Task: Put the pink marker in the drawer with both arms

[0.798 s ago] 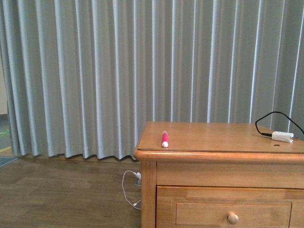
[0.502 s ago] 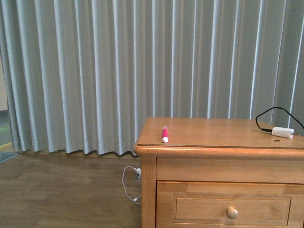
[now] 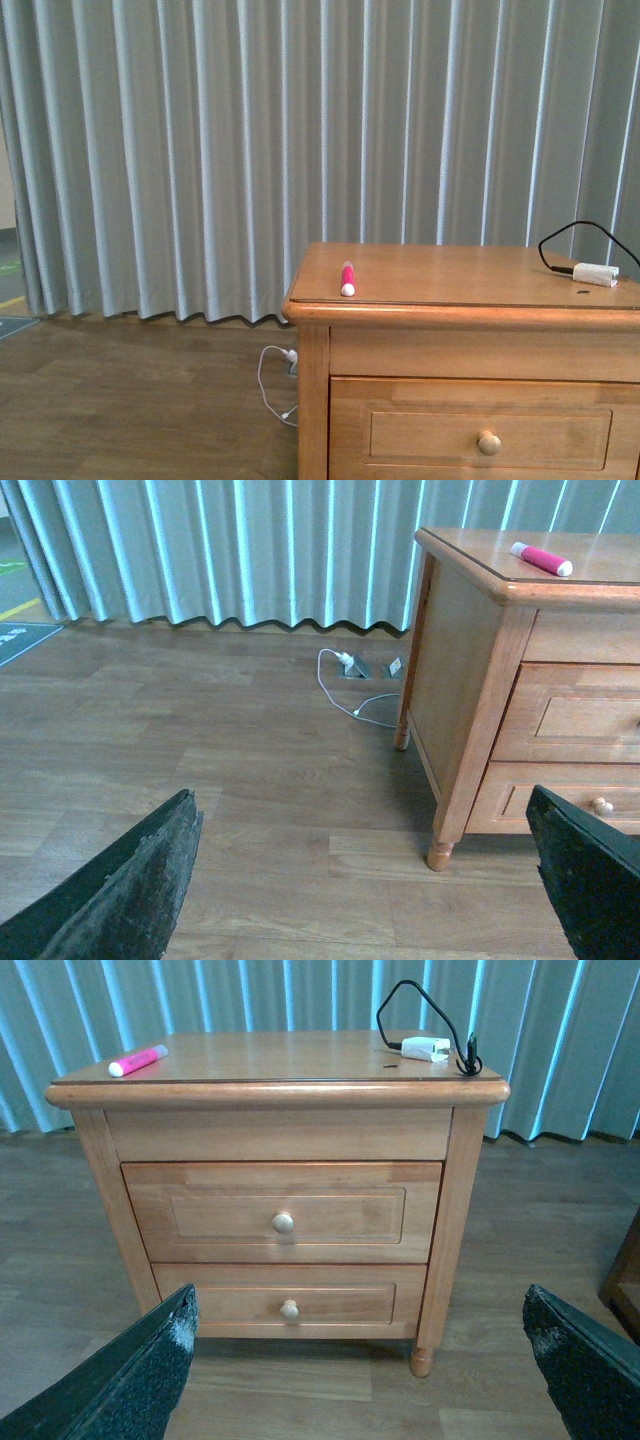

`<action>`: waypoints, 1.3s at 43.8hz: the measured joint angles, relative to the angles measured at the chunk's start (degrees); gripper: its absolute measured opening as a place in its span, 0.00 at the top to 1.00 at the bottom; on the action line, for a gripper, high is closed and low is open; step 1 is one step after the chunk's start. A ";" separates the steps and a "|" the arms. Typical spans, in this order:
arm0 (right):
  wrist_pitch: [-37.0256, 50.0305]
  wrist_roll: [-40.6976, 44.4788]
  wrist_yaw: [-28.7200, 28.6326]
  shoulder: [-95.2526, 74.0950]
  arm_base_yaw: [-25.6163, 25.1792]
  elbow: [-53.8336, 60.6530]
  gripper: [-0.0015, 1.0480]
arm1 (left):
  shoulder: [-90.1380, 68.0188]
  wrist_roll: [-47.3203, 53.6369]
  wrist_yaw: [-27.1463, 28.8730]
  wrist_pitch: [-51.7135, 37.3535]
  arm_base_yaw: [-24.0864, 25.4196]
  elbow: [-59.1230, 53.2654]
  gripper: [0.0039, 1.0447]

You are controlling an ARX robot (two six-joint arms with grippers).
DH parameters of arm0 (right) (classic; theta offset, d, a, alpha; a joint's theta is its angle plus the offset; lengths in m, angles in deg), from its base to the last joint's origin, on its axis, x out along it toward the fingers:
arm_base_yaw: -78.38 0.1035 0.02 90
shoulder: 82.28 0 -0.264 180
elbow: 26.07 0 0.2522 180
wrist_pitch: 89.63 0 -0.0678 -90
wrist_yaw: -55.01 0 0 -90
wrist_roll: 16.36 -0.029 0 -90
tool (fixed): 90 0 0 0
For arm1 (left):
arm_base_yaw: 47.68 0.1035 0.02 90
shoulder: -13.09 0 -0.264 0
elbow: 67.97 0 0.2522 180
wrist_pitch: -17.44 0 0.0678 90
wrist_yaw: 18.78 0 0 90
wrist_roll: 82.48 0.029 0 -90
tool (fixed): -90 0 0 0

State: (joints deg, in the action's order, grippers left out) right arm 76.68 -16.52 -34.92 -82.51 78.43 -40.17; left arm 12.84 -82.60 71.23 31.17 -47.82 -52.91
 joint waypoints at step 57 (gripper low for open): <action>47.06 -7.76 9.38 -114.38 13.14 -45.07 0.09 | 0.00 0.00 -0.02 0.00 0.00 0.00 0.06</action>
State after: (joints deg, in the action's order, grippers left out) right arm 123.74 -24.28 -25.54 -196.89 91.57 -85.24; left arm 12.84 -82.60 71.21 31.17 -47.82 -52.91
